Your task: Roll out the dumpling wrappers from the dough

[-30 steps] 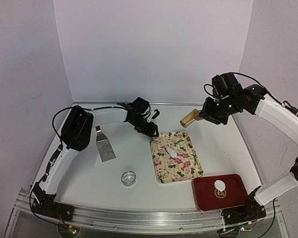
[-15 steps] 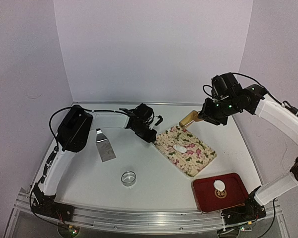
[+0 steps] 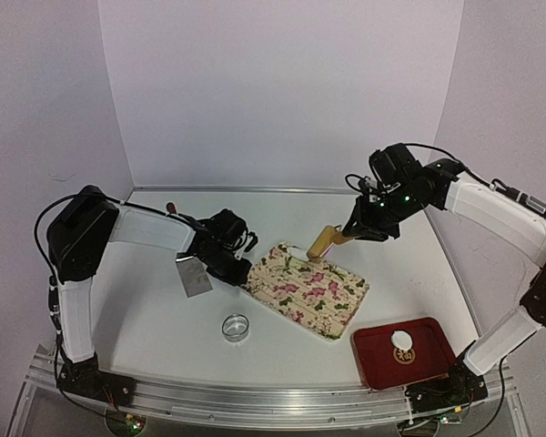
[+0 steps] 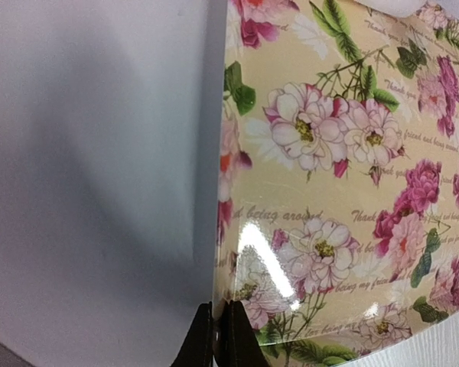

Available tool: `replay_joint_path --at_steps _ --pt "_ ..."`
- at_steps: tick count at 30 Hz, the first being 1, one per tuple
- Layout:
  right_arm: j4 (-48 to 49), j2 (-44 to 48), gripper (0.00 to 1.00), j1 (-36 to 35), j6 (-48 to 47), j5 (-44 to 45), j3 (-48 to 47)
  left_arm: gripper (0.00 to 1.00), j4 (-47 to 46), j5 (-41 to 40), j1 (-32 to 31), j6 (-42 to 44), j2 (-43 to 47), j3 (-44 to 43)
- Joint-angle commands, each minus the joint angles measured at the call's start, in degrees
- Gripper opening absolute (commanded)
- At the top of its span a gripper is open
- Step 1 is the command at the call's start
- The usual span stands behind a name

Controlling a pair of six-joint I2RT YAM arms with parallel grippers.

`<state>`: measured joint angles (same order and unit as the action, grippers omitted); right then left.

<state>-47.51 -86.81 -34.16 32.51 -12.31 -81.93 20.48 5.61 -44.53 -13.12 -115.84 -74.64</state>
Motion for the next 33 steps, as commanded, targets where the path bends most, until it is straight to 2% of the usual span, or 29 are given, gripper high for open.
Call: replay_joint_path --at_steps 1,3,5,8,10,14,17,26,33 --pt "1.87 -0.80 0.00 -0.14 -6.08 -8.20 -0.69 0.00 3.23 -4.98 -0.48 -0.40 7.36 6.69" --pt "1.78 -0.98 0.00 -0.12 -6.64 -8.74 -0.96 0.01 4.13 -5.08 -0.51 -1.10 9.16 8.35" --pt "1.79 -1.10 0.00 -0.16 -6.68 -7.82 -1.42 0.07 4.79 -5.07 -0.47 -1.97 10.59 9.12" --pt "1.85 -1.73 0.00 -0.20 -6.87 -7.89 -2.63 0.27 5.84 -4.66 -0.47 -3.51 12.13 8.18" --pt "1.89 -3.10 0.00 -0.15 -6.39 -8.29 -3.68 0.37 7.08 -4.55 -0.47 -4.78 12.60 5.85" --pt "1.92 -4.97 0.00 -0.24 -3.30 -7.46 -4.24 0.50 8.89 -4.29 -0.48 -6.24 11.98 -1.38" --pt "2.33 -5.58 0.00 -0.25 -1.27 -6.42 -3.99 0.58 7.79 -0.90 -0.47 -6.71 10.12 -6.77" --pt "3.56 -5.17 0.00 -0.23 4.81 -2.72 -2.63 0.62 19.10 8.54 -0.48 -16.41 -5.44 -27.08" --pt "4.15 -2.96 0.00 -0.22 7.20 0.25 -0.54 0.66 19.00 12.63 -0.56 -20.62 -8.46 -28.37"
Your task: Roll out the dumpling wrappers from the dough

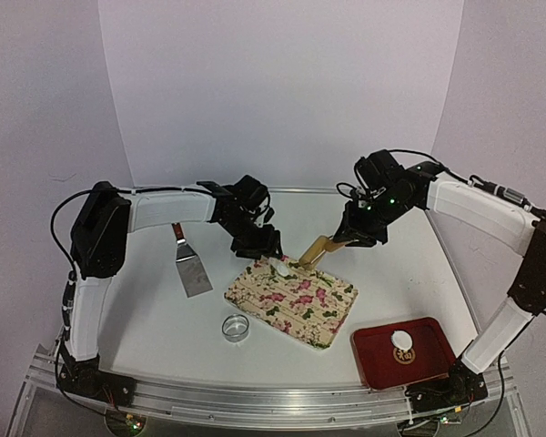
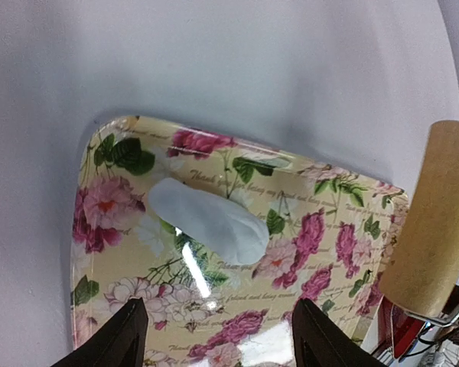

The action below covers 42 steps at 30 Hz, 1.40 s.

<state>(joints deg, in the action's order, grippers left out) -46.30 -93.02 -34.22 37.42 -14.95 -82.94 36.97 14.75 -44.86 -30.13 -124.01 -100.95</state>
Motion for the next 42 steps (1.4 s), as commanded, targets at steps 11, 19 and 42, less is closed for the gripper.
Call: replay_joint_path --at_steps 11,19,42 --pt "4.61 3.57 0.00 -0.15 1.79 0.64 2.20 0.67 -1.85 7.65 -0.23 -6.38 -1.18 0.88" --pt "5.32 4.65 0.00 -0.22 2.74 1.11 3.26 0.64 1.20 6.47 -0.23 -10.51 -6.68 -4.07" --pt "6.40 8.81 0.00 -0.16 2.50 2.42 5.89 0.41 0.95 0.76 -0.25 -10.28 -10.59 -7.36"
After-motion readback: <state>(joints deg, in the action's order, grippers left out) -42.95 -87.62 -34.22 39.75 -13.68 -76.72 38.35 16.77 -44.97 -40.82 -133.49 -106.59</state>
